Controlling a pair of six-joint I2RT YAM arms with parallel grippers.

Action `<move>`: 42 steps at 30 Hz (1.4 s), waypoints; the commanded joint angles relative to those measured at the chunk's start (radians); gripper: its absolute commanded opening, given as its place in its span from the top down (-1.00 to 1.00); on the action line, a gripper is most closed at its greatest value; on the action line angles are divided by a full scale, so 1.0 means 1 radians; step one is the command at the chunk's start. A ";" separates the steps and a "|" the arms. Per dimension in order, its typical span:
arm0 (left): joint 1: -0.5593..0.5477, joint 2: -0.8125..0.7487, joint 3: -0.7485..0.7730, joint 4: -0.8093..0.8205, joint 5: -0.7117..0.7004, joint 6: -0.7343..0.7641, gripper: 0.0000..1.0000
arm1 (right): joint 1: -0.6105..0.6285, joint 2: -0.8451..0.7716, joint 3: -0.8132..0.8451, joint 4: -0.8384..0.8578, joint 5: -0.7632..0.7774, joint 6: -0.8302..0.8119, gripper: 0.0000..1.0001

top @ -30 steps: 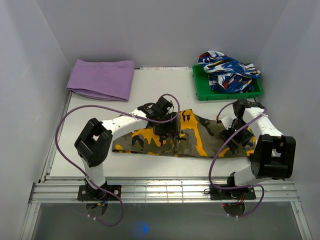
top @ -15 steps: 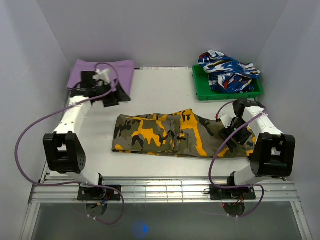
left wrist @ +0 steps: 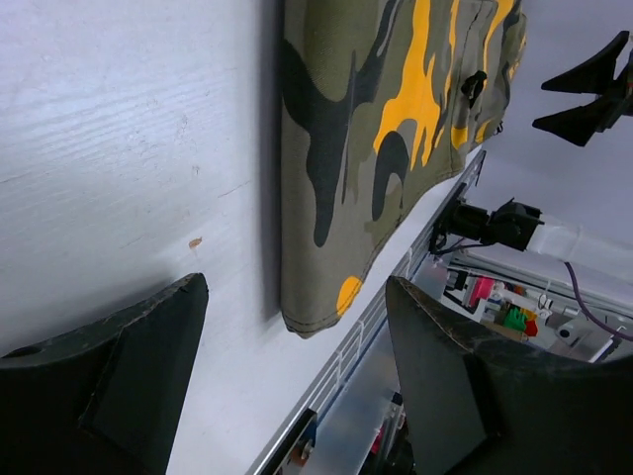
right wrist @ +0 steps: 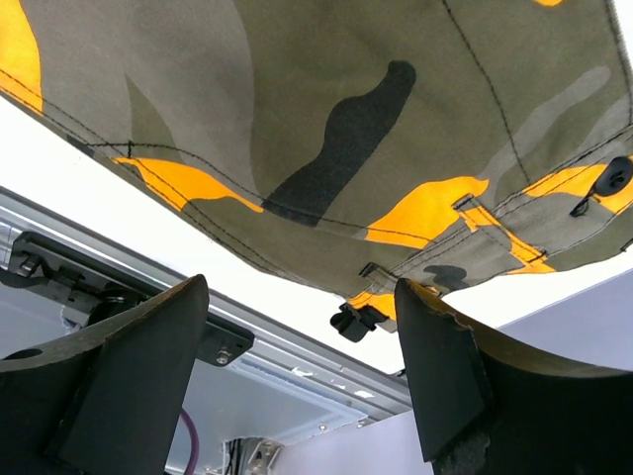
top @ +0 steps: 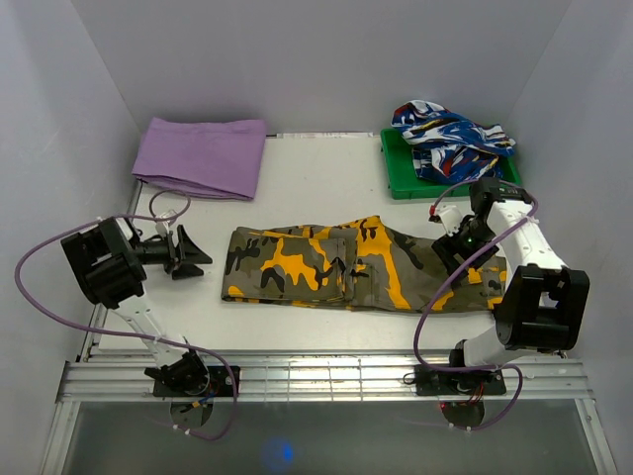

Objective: Fold and stack the trousers
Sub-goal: Fold the trousers

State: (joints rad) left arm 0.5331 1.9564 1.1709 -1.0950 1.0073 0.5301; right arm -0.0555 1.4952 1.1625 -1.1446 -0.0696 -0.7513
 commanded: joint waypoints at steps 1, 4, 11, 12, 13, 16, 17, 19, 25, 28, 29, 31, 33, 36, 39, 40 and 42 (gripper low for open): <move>-0.008 -0.062 -0.065 0.128 0.063 0.018 -0.66 | -0.020 0.002 0.005 -0.041 -0.019 0.009 -0.62; -0.018 -0.041 -0.096 0.208 0.054 -0.028 -0.59 | -0.023 0.000 0.006 -0.055 -0.025 0.021 -0.62; -0.091 0.055 -0.105 0.288 0.062 -0.061 -0.43 | -0.027 0.005 0.023 -0.072 0.002 0.038 -0.61; -0.099 0.064 -0.106 0.299 0.063 -0.068 -0.43 | -0.027 0.005 0.023 -0.072 0.010 0.038 -0.61; -0.110 0.084 -0.105 0.313 0.053 -0.080 -0.43 | -0.030 0.007 0.022 -0.073 0.025 0.036 -0.60; -0.151 0.122 -0.108 0.339 0.016 -0.099 -0.39 | -0.046 0.019 0.023 -0.072 0.047 0.036 -0.58; -0.165 0.125 -0.111 0.349 0.007 -0.107 -0.38 | -0.053 0.023 0.028 -0.070 0.051 0.038 -0.57; -0.174 0.131 -0.122 0.388 -0.037 -0.128 -0.23 | -0.064 0.043 0.032 -0.063 0.062 0.047 -0.53; -0.154 0.133 -0.116 0.406 -0.059 -0.191 0.45 | -0.083 0.091 0.054 -0.006 0.054 0.089 -0.27; -0.113 0.136 -0.087 0.362 -0.047 -0.191 0.81 | -0.084 0.103 0.057 0.028 0.033 0.092 -0.15; -0.089 0.136 -0.062 0.347 -0.041 -0.188 0.89 | -0.084 0.105 0.055 0.035 0.025 0.092 -0.12; -0.064 0.133 -0.036 0.301 -0.033 -0.160 1.00 | -0.084 0.106 0.058 0.063 -0.013 0.090 -0.06; -0.033 0.130 0.001 0.265 -0.023 -0.115 1.00 | -0.084 0.105 0.066 0.071 -0.057 0.087 0.00; 0.011 0.127 0.038 0.207 -0.033 -0.079 1.00 | -0.084 0.106 0.075 0.060 -0.186 0.078 0.03; 0.062 0.121 0.070 0.153 -0.059 -0.036 1.00 | -0.084 0.132 0.054 0.043 -0.249 0.060 0.06; 0.076 0.110 0.078 0.144 -0.076 -0.019 1.00 | -0.084 0.146 0.042 0.048 -0.237 0.061 0.11; 0.114 0.099 0.116 0.110 -0.091 -0.002 1.00 | -0.086 0.154 0.016 0.055 -0.217 0.060 0.18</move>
State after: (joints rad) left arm 0.5987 2.0907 1.2293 -0.9466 0.9768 0.4431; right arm -0.1364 1.6302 1.1957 -1.0885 -0.2394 -0.6838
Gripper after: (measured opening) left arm 0.041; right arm 0.421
